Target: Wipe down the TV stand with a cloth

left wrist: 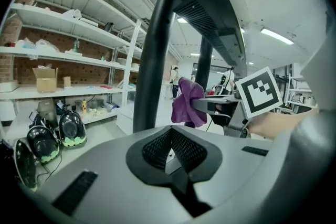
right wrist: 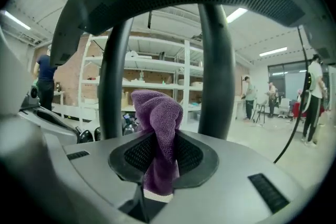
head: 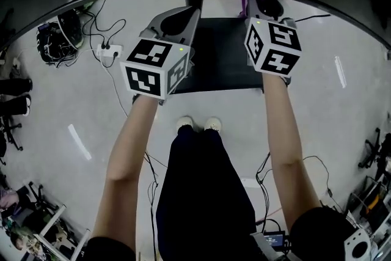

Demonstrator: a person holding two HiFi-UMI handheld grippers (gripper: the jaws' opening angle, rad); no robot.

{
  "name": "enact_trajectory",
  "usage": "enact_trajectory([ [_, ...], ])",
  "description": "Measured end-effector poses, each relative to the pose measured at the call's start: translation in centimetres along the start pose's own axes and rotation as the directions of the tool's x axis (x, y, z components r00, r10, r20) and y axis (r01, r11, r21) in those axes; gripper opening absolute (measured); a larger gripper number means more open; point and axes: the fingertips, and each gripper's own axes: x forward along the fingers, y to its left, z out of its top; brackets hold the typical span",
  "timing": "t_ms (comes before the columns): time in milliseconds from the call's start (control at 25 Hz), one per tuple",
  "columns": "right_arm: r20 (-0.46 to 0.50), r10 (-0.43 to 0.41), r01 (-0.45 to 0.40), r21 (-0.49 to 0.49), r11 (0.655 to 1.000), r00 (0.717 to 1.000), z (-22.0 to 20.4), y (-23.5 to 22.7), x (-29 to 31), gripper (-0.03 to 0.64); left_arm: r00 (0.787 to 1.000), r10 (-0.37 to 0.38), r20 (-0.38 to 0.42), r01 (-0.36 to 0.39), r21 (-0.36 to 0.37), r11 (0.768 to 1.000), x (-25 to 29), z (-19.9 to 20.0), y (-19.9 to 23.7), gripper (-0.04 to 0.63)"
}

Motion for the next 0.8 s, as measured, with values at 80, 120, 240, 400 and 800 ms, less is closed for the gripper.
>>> enact_trajectory([
  [80,0.037,-0.05,0.05,-0.015,0.999,0.998,1.7,-1.4,-0.9,0.101,1.0,-0.026,0.007,0.026,0.016,1.0,0.7,1.1,-1.2,0.006],
  [120,0.053,-0.071,0.072,-0.019,0.997,0.996,2.5,-2.1,-1.3,0.101,0.999,-0.038,0.01,0.037,0.021,0.999,1.0,1.5,-1.8,0.006],
  [240,0.089,-0.123,0.127,-0.037,0.991,0.988,4.2,-4.1,-2.1,0.101,0.997,-0.071,0.017,0.07,0.03,0.997,1.8,2.3,-3.4,0.006],
  [400,0.11,-0.135,0.144,-0.078,0.986,0.985,4.5,-5.1,-2.0,0.101,0.996,-0.087,0.011,0.086,0.023,0.996,2.8,1.8,-4.6,0.006],
  [800,0.038,-0.136,0.139,-0.098,0.985,0.99,-1.0,-4.8,-0.5,0.101,0.994,-0.111,-0.014,0.111,-0.029,0.993,4.4,-1.0,-5.8,0.006],
])
